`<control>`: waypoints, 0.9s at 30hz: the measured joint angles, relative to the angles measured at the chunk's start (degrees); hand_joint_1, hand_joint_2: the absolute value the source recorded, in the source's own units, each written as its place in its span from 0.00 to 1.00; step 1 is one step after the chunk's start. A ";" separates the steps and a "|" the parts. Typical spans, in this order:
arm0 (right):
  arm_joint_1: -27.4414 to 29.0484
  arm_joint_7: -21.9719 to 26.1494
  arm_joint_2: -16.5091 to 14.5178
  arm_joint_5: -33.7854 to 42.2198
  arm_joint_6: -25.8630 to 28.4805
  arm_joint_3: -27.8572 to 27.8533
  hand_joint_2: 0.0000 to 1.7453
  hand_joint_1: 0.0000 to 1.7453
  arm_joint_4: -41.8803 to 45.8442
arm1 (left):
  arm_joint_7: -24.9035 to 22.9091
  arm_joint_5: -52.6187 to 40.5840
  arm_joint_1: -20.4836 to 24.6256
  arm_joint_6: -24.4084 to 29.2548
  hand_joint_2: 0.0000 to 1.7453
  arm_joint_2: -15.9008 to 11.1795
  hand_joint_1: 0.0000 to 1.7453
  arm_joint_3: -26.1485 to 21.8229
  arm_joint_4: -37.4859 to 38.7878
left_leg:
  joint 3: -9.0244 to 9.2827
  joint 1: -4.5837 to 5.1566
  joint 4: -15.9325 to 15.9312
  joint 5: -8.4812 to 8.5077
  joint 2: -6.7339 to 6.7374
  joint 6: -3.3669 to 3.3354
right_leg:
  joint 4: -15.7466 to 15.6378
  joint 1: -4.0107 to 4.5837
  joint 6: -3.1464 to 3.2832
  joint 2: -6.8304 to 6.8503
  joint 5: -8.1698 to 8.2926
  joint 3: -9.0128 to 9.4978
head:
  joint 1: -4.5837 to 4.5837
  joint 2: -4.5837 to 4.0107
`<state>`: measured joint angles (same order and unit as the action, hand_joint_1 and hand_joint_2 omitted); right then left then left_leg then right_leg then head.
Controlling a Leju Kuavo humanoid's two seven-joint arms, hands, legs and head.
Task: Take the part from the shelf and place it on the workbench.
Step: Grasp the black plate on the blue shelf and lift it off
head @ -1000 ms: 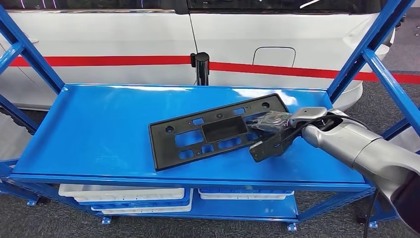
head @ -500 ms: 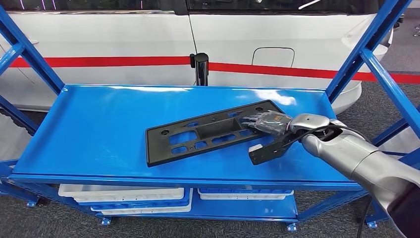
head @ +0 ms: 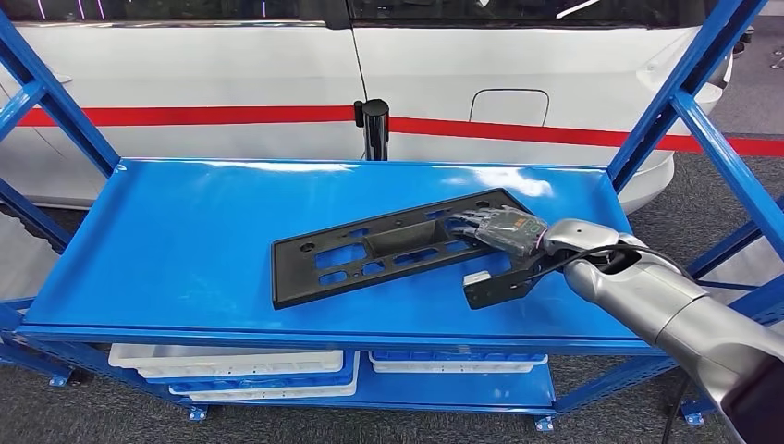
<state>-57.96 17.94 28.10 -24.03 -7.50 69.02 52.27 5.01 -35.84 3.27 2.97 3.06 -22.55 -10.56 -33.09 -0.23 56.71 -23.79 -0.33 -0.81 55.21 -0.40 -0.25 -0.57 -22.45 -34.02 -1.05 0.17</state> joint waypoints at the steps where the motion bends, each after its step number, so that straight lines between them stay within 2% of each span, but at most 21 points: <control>1: 0.16 0.00 0.01 -0.05 0.03 -0.24 1.00 0.00 0.09 | -0.01 0.00 0.00 0.01 0.00 0.01 0.00 -0.01 0.00 | 0.00 0.00 0.00 0.00 0.00 0.00 | 0.00 0.00 0.00 0.00 0.00 0.00 | -0.01 0.00; 27: 3.13 -0.02 -0.09 -3.51 -0.31 -4.49 1.00 0.00 2.06 | 0.00 -1.01 0.11 -0.07 0.00 0.07 0.00 -0.16 0.00 | 0.04 0.00 0.00 -0.01 0.00 0.00 | 0.00 0.00 0.00 0.00 0.00 0.04 | -0.01 0.00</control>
<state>-54.83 17.92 28.01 -27.54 -7.81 64.53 54.34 5.01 -36.84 3.38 2.91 3.13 -22.71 -10.56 -33.05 -0.23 56.71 -23.80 -0.32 -0.81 55.20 -0.40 -0.25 -0.57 -22.46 -33.99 -1.06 0.17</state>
